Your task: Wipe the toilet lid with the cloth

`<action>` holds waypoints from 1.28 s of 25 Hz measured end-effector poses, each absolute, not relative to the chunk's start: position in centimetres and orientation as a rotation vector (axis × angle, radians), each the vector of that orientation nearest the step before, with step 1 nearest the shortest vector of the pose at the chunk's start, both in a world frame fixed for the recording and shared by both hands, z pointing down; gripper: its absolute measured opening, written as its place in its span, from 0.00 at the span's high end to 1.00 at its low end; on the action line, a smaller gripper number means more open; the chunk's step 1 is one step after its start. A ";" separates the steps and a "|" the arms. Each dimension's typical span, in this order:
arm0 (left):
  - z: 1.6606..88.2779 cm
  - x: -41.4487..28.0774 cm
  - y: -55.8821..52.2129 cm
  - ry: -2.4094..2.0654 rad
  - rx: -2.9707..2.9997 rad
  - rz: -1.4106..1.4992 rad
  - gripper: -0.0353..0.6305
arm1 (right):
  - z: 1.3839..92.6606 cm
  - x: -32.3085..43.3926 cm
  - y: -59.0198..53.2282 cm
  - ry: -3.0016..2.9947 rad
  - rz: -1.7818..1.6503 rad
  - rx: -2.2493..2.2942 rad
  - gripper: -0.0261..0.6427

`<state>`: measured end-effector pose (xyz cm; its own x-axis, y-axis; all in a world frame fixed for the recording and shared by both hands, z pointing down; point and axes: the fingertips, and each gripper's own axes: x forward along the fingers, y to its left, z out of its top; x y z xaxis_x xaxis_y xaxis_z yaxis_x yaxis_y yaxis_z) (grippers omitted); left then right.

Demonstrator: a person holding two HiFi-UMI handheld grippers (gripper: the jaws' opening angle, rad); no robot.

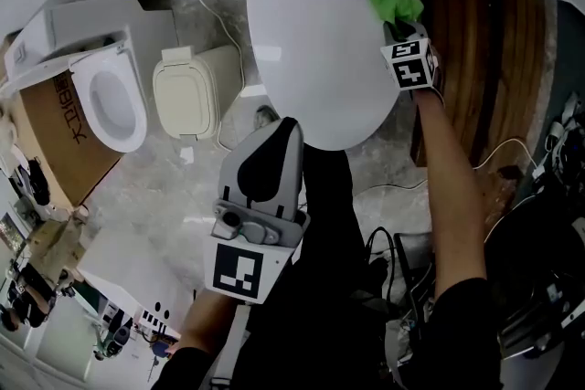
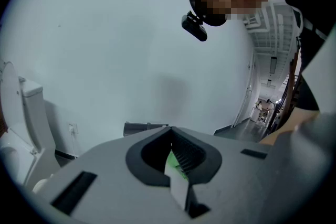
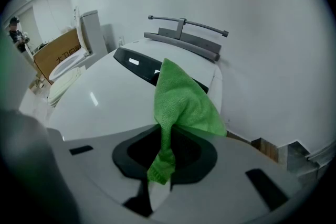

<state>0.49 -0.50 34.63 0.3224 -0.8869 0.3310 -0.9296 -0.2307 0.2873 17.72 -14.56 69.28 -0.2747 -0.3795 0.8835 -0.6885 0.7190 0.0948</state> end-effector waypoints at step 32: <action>33.2 -3.1 6.8 -1.443 2.301 0.106 0.95 | 73.2 15.5 10.9 -1.732 0.345 0.563 0.86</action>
<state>-3.05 6.76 33.20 0.4586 -0.8430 0.2812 -0.8750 -0.3733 0.3082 15.53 10.87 73.22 -0.1612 -0.1842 0.9696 -0.5420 0.8376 0.0690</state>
